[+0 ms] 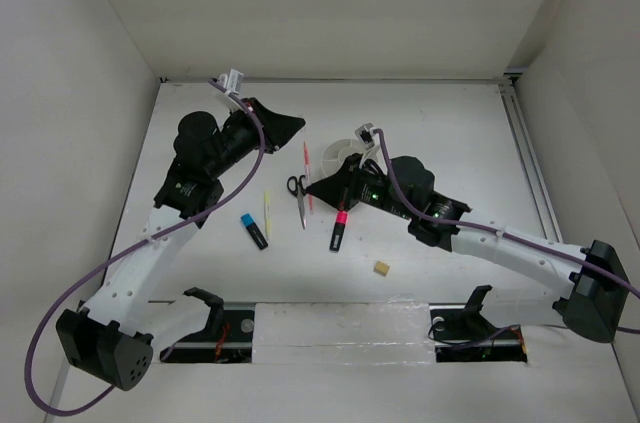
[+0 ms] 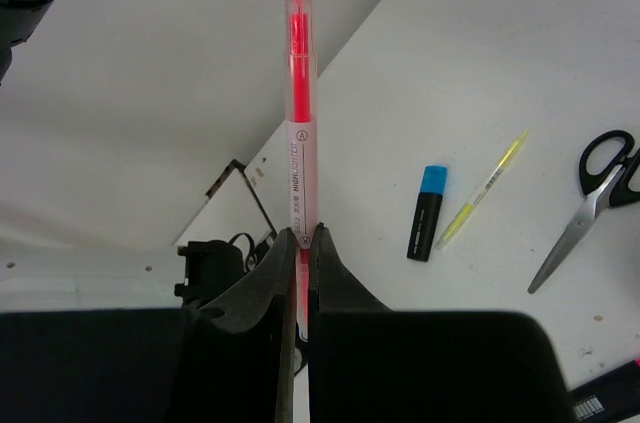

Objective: Sort the stationery into containers
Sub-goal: Close the pen cap on the pen.

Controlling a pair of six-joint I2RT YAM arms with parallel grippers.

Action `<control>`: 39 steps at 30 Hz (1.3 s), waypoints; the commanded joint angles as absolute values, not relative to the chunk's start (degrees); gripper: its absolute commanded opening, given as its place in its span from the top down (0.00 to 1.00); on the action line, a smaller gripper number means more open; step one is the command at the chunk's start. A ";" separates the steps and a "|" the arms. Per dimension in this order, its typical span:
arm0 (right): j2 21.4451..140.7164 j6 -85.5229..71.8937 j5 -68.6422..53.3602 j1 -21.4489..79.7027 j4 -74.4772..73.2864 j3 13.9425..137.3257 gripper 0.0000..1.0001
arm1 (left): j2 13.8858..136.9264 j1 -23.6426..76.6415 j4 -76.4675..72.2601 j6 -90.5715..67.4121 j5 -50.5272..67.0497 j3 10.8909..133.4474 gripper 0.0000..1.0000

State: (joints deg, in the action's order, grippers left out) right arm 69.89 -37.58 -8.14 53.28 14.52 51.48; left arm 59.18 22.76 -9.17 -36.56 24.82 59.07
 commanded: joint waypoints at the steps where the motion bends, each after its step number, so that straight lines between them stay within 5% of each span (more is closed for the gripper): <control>1: 68.73 -37.71 -7.47 53.09 17.05 51.42 1.00 | 58.10 22.59 -11.08 -36.74 24.61 61.52 1.00; 39: 71.37 -37.18 -7.65 52.03 16.00 56.16 1.00 | 58.10 22.59 -12.66 -36.74 26.81 58.10 1.00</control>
State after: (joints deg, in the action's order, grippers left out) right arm 71.40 -37.54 -7.31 52.47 14.00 52.93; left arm 59.13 22.76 -9.54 -36.56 25.50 58.48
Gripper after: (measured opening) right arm 0.060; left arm 0.034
